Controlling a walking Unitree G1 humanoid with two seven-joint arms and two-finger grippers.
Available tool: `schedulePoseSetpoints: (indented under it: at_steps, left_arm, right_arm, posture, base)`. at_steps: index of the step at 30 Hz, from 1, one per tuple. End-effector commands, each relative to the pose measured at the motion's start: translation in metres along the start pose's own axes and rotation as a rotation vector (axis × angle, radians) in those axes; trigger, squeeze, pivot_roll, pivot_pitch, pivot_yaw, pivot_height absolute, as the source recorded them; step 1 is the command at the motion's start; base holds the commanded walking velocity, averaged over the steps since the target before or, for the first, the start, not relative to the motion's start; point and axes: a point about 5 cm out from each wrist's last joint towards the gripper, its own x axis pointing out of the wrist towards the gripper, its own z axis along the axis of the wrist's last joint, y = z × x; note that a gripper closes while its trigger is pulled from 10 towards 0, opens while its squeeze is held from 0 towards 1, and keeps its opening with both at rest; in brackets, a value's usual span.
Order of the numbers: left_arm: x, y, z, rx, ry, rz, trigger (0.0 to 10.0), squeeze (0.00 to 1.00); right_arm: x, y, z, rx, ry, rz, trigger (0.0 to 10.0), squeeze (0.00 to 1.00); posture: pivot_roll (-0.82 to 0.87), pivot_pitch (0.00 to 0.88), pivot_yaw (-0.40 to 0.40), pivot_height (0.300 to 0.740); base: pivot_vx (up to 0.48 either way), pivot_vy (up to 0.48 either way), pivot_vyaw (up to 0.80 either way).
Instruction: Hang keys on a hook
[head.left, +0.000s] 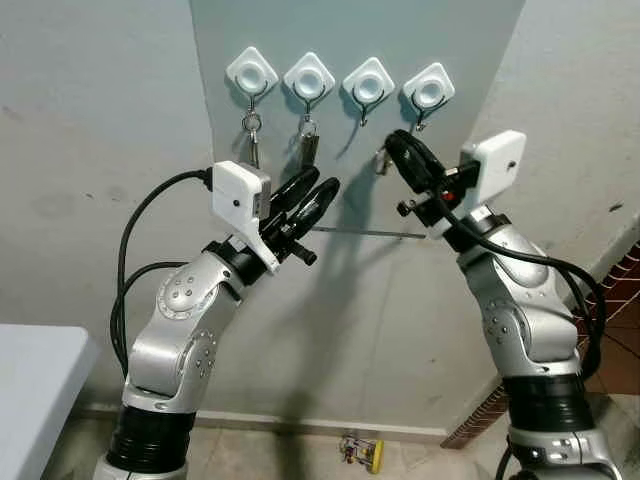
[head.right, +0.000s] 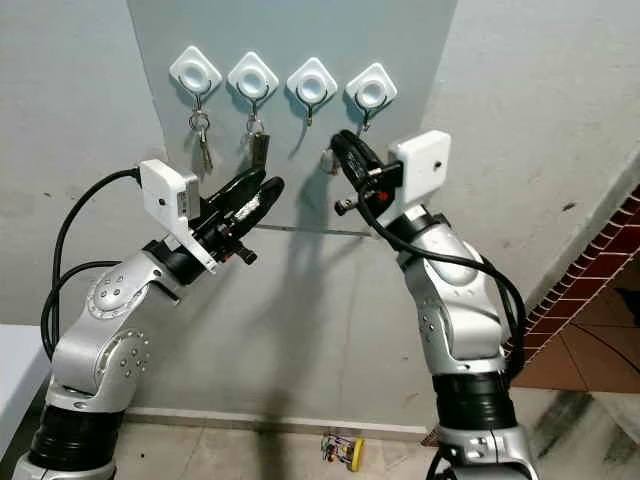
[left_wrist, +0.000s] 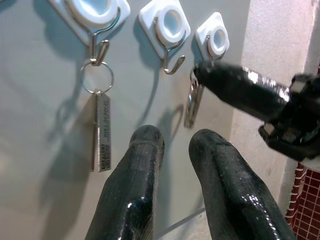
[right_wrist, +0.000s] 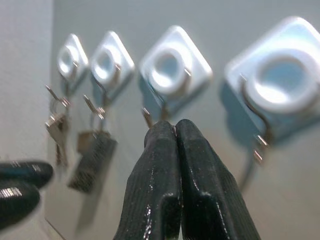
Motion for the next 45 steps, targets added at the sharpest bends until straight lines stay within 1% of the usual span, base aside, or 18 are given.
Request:
schedulePoseSetpoints:
  at_steps: [1,12,18,26,35,40,43,45]
  left_arm:
    - [0.003,-0.002,0.007,0.018,-0.015,-0.007,10.0,0.0]
    - [0.004,-0.006,0.006,0.014,-0.01,-0.015,10.0,0.0]
    - [0.004,-0.006,0.007,0.015,-0.01,-0.011,10.0,0.0]
    - [0.004,-0.007,0.006,0.011,-0.009,-0.009,10.0,0.0]
    - [0.003,-0.009,0.004,0.019,0.001,-0.023,10.0,0.0]
    - [0.003,-0.009,0.004,0.016,0.002,-0.025,10.0,0.0]
    - [0.004,-0.01,0.004,0.016,0.002,-0.028,10.0,0.0]
    - [0.004,-0.01,0.004,0.017,0.002,-0.028,10.0,0.0]
  right_arm:
    - [0.006,-0.001,0.007,-0.003,-0.035,0.016,10.0,0.0]
    - [0.022,-0.002,0.018,0.003,-0.086,0.022,10.0,0.0]
    - [0.025,0.0,0.02,0.009,-0.106,0.025,10.0,0.0]
    - [0.015,-0.004,0.009,0.003,-0.064,0.008,10.0,0.0]
    - [-0.001,-0.007,-0.003,0.008,-0.015,-0.021,10.0,0.0]
    - [-0.005,-0.005,-0.001,0.012,-0.033,-0.019,10.0,0.0]
    - [-0.005,-0.003,0.007,0.024,-0.086,-0.014,10.0,0.0]
    - [-0.005,-0.003,0.008,0.026,-0.092,-0.013,10.0,0.0]
  posture:
    - [-0.06,0.025,-0.049,0.74]
    - [-0.06,0.031,-0.052,0.74]
    - [-0.06,0.032,-0.053,0.74]
    - [-0.06,0.036,-0.053,0.74]
    - [-0.06,0.037,-0.05,0.74]
    - [-0.06,0.037,-0.048,0.74]
    - [-0.06,0.035,-0.048,0.74]
    - [-0.06,0.035,-0.048,0.74]
  base:
    - [0.0,0.0,0.0]
    - [0.0,0.0,0.0]
    - [0.0,0.0,0.0]
    - [0.0,0.0,0.0]
    - [0.0,0.0,0.0]
    - [0.0,0.0,0.0]
    - [0.0,0.0,0.0]
    - [0.0,0.0,0.0]
